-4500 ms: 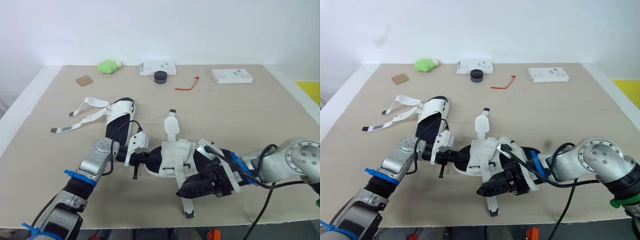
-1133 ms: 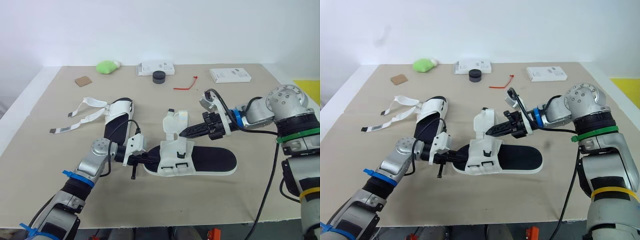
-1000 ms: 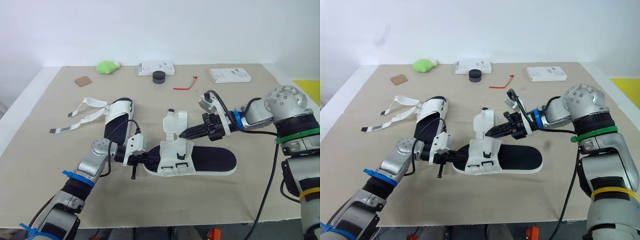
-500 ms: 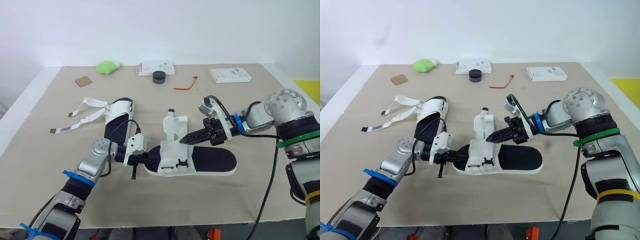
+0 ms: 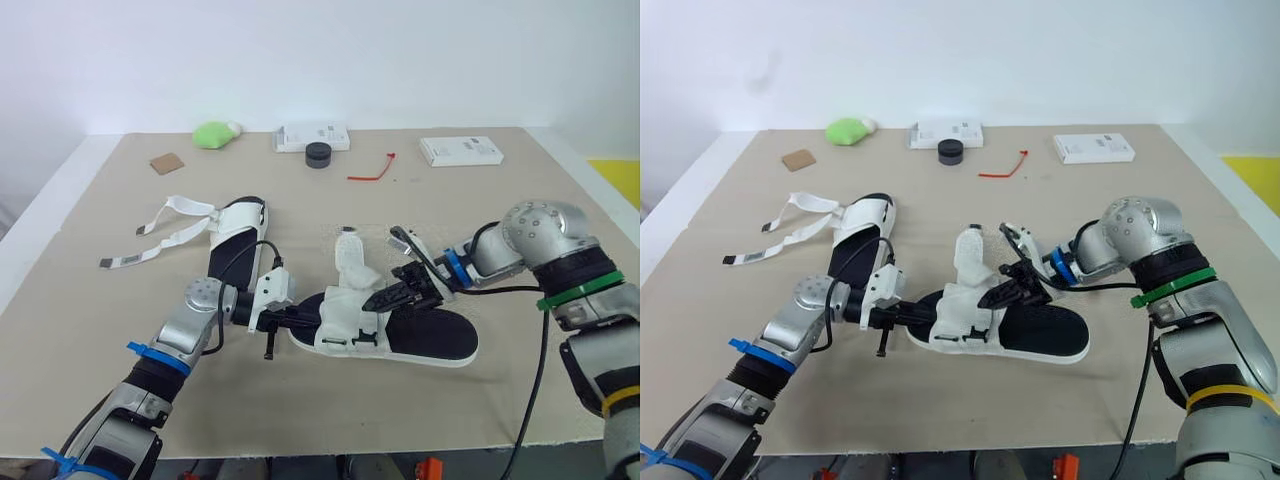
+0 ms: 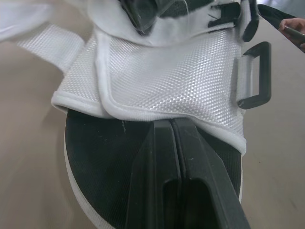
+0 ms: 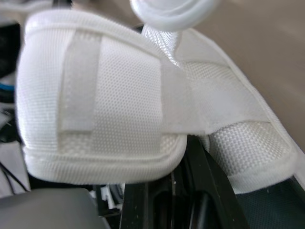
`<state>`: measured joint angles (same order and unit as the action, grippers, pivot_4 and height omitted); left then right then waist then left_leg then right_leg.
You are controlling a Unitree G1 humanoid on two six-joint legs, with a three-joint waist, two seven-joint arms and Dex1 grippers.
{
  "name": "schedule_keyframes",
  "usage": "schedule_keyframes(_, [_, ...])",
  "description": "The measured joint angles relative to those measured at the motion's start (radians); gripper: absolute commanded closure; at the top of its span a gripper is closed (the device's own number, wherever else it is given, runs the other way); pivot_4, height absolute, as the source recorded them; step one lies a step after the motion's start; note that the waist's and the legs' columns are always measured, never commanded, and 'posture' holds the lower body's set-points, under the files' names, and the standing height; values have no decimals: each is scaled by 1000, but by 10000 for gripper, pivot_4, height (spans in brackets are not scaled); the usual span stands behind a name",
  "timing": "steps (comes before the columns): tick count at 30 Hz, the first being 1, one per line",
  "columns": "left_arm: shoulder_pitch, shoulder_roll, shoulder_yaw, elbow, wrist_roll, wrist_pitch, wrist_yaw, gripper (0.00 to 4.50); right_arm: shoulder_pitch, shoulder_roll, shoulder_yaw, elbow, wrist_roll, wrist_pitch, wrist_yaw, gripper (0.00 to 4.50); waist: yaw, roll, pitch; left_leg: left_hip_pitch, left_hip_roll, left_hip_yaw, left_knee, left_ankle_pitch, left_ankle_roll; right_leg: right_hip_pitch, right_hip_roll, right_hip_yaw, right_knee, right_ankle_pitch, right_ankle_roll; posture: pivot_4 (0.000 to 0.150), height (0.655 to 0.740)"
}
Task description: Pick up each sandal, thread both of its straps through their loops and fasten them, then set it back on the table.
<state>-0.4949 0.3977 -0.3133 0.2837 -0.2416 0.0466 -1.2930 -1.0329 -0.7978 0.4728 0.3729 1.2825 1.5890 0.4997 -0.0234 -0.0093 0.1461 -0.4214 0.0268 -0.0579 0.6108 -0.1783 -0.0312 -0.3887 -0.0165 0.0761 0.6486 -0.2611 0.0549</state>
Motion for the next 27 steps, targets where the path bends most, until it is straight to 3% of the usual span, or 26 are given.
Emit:
schedule_keyframes(9, [6,2,1,-2,0,5,16,45000,-63,50,1,68,-66,19,59,44393,-1,1,-3,1,0,0,0,0,0,0,0,0,0,-1,-5,1500,7400])
schedule_keyframes(20, [6,-2,0,-4,0,5,14,45000,-144,-36,145,93,250,14,76,44393,0,1,-3,0,0,0,0,0,0,0,-1,0,0,-2,-4,1500,7400])
schedule_keyframes(27, [6,-5,0,-4,0,4,15,45000,-152,-32,157,152,291,15,-8,44393,0,1,-3,0,-1,0,0,0,0,0,-1,0,0,-2,-4,1500,7400])
